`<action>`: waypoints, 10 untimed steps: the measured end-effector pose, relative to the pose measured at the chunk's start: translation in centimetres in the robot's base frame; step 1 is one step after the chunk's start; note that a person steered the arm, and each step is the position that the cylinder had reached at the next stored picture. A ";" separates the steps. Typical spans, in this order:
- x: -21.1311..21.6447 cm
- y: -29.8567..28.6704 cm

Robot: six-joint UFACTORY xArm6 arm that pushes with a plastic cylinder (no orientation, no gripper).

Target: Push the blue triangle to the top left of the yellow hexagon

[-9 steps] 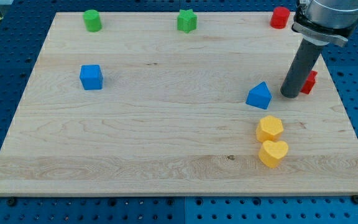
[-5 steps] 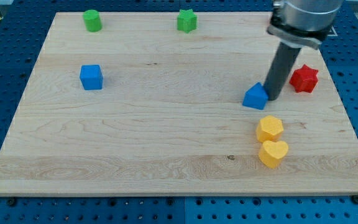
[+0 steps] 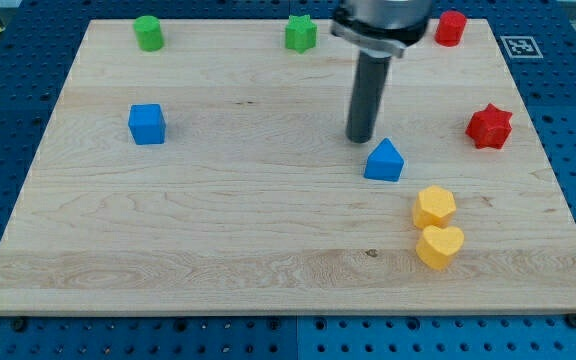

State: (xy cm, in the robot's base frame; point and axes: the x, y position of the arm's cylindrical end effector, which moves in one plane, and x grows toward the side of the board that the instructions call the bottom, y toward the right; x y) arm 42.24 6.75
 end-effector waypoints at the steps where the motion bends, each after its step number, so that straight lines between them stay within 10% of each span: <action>1: 0.5 -0.5; 10: 6.9 3.2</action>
State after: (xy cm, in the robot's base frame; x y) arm 49.17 9.97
